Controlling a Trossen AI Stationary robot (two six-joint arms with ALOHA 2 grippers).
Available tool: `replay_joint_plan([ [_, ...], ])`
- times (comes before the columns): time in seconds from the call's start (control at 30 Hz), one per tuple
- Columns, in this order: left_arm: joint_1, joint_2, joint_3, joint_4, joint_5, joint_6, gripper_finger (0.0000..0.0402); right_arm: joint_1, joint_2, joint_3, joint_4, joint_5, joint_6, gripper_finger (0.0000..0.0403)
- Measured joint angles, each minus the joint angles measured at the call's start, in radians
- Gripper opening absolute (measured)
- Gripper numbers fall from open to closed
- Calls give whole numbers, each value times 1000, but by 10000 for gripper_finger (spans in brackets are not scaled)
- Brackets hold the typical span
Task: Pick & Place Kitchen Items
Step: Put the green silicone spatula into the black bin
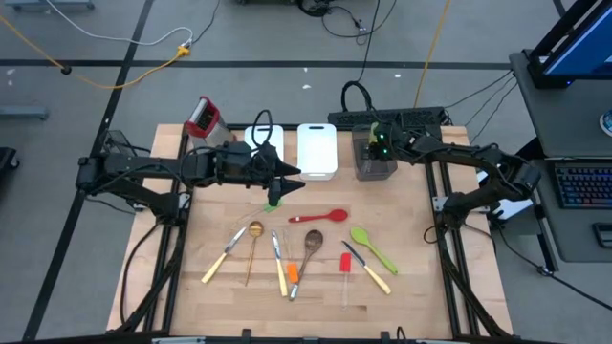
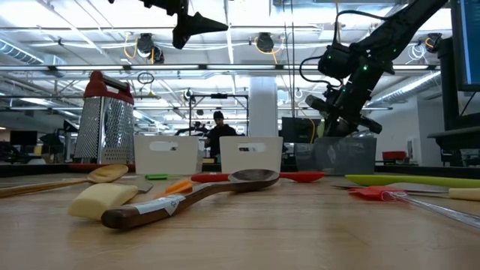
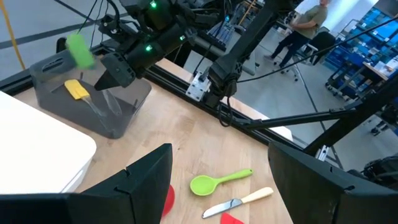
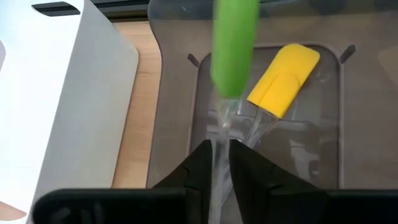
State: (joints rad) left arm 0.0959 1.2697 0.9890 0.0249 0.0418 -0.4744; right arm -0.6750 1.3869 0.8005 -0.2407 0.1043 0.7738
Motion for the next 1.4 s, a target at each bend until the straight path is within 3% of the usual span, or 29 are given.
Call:
replay_joint_plan([
  [0.43, 0, 0, 0, 0, 0, 0, 269, 0, -3, 0, 26, 0, -3, 87],
  [0.63, 0, 0, 0, -4, 0, 6, 269, 2, -39, 0, 57, -1, -30, 66],
  [0.87, 0, 0, 0, -32, 0, 5, 269, 15, -125, 0, 43, -4, -111, 5],
  [1.4, 0, 0, 0, -42, 0, 6, 269, 100, -347, 0, 41, 0, -203, 1],
])
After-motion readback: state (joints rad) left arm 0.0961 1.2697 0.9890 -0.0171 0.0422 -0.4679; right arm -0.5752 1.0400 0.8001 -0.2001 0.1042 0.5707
